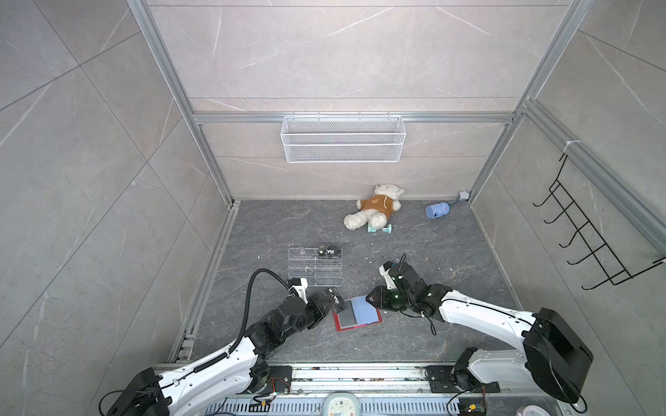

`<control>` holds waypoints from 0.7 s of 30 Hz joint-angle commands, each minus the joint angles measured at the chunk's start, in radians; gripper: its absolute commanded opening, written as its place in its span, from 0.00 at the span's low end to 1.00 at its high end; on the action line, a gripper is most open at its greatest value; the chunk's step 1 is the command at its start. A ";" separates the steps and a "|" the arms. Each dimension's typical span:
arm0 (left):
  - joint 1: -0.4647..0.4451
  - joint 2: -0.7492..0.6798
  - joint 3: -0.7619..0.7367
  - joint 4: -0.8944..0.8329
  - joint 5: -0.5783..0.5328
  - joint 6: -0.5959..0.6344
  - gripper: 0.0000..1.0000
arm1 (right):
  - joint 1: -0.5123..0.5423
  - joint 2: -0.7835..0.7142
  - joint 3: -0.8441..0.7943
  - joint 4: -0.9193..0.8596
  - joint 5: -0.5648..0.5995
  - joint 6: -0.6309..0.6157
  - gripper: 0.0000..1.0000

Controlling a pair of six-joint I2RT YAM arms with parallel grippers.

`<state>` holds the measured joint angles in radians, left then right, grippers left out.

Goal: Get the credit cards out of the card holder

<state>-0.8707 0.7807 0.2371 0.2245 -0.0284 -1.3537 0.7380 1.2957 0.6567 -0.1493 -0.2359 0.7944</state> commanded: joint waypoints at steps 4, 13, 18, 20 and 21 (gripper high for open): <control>0.000 0.004 0.064 0.094 -0.056 0.001 0.00 | -0.009 -0.132 0.011 -0.038 0.080 0.003 0.69; -0.001 0.069 0.149 0.258 -0.213 0.043 0.00 | -0.041 -0.390 0.011 -0.014 0.202 -0.026 1.00; -0.003 0.163 0.171 0.423 -0.259 0.035 0.00 | -0.058 -0.458 -0.005 0.046 0.165 -0.004 1.00; -0.003 0.199 0.176 0.488 -0.271 0.031 0.00 | -0.060 -0.476 -0.014 0.064 0.161 0.012 1.00; -0.007 0.214 0.182 0.502 -0.276 0.033 0.00 | -0.060 -0.480 -0.015 0.066 0.161 0.021 1.00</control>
<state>-0.8711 0.9668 0.3824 0.5701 -0.2478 -1.3430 0.6838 0.8364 0.6563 -0.1242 -0.0715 0.7937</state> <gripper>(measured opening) 0.045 0.998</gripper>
